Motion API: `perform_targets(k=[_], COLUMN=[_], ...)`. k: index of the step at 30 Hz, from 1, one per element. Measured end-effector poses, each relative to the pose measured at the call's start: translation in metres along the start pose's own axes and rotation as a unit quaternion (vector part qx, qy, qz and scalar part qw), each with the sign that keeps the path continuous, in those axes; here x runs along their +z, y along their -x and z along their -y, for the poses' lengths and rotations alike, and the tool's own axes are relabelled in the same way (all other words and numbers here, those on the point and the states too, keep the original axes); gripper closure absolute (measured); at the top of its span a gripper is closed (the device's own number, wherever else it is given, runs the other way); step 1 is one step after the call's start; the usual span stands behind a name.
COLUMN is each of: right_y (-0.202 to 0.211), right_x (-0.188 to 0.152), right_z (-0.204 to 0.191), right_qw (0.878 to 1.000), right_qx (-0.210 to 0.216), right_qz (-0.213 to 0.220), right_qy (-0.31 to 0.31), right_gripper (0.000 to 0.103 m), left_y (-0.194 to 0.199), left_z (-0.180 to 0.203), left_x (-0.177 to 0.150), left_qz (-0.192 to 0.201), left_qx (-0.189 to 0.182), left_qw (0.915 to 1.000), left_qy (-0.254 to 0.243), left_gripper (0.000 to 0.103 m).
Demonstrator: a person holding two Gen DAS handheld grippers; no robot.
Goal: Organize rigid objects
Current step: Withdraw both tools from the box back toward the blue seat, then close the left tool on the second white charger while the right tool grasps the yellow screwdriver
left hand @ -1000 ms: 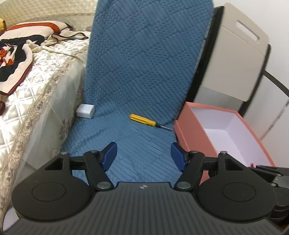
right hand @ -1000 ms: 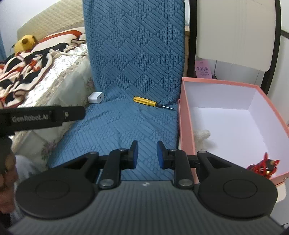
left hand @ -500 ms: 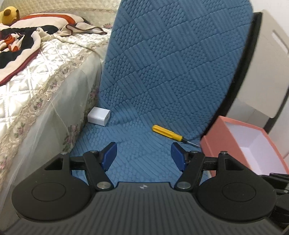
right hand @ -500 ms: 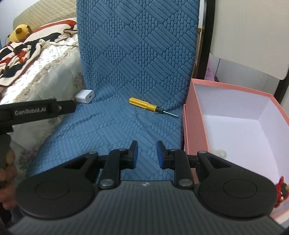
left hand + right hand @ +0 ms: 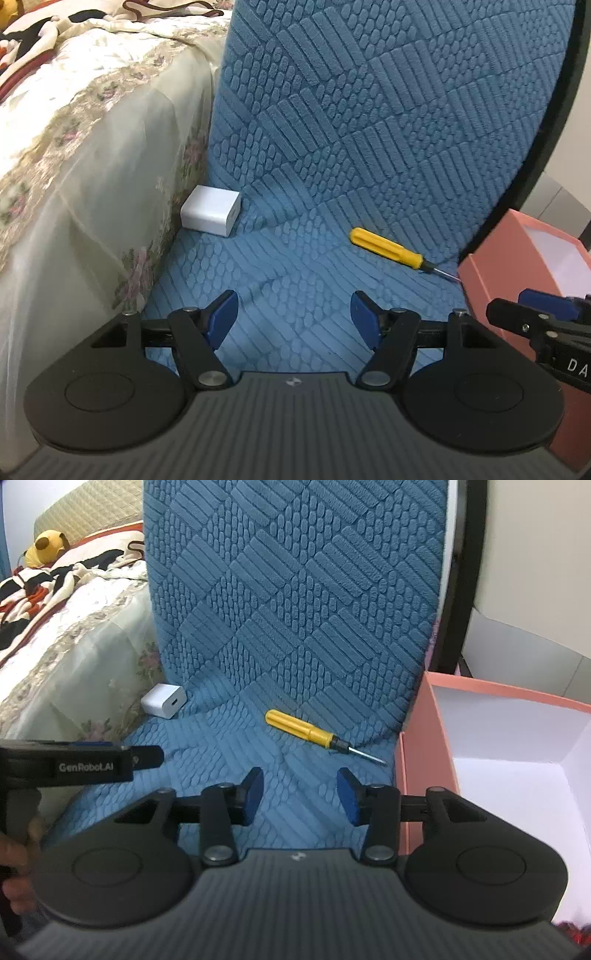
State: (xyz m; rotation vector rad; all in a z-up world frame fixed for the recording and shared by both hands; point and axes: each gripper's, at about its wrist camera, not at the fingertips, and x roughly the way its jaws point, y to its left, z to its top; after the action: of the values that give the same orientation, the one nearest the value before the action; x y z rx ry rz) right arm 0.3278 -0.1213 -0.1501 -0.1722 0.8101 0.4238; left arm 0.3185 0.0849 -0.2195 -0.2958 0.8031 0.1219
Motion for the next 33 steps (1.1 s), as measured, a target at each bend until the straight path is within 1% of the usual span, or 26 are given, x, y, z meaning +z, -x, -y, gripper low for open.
perform_targets(k=[2, 4, 7, 9, 11, 14, 19, 21, 25, 27, 33], right_y=[-0.011, -0.022, -0.041, -0.057, -0.073, -0.096, -0.127, -0.137, -0.150, -0.154, -0.165], right_x=[0.005, 0.010, 0.016, 0.021, 0.025, 0.029, 0.032, 0.032, 0.028, 0.027, 0.028], right_z=[0.002, 0.004, 0.006, 0.006, 0.009, 0.016, 0.021, 0.022, 0.027, 0.028, 0.032], right_qw=[1.000, 1.000, 1.000, 0.999, 0.999, 0.999, 0.997, 0.996, 0.995, 0.994, 0.995], right_qx=[0.002, 0.002, 0.011, 0.006, -0.001, -0.008, -0.006, -0.007, 0.001, -0.002, 0.007], right_qz=[-0.006, -0.009, -0.020, -0.026, -0.032, -0.044, -0.063, -0.070, -0.083, -0.086, -0.087], right_qy=[0.003, 0.001, 0.006, 0.021, 0.032, 0.030, 0.052, 0.058, 0.060, 0.065, 0.055], right_gripper=[0.047, 0.047, 0.047, 0.047, 0.047, 0.047, 0.047, 0.048, 0.048, 0.048, 0.048], left_y=[-0.008, -0.018, -0.031, -0.041, -0.052, -0.065, -0.086, -0.092, -0.107, -0.112, -0.120], left_z=[-0.003, -0.008, -0.013, -0.012, -0.009, -0.007, -0.015, -0.019, -0.028, -0.029, -0.027], left_x=[0.004, 0.010, 0.021, 0.028, 0.036, 0.045, 0.057, 0.061, 0.069, 0.071, 0.078], left_qz=[-0.005, -0.015, -0.018, -0.019, -0.020, -0.016, -0.018, -0.013, -0.027, -0.026, -0.020], left_qx=[0.000, -0.003, 0.008, 0.021, 0.037, 0.060, 0.080, 0.091, 0.092, 0.101, 0.090], left_qw=[1.0000, 0.9998, 0.9996, 0.9996, 0.9988, 0.9963, 0.9932, 0.9920, 0.9916, 0.9900, 0.9885], left_qy=[0.003, 0.016, 0.019, 0.004, -0.024, -0.060, -0.082, -0.086, -0.086, -0.095, -0.120], left_gripper=[0.031, 0.031, 0.031, 0.031, 0.031, 0.031, 0.031, 0.031, 0.031, 0.031, 0.030])
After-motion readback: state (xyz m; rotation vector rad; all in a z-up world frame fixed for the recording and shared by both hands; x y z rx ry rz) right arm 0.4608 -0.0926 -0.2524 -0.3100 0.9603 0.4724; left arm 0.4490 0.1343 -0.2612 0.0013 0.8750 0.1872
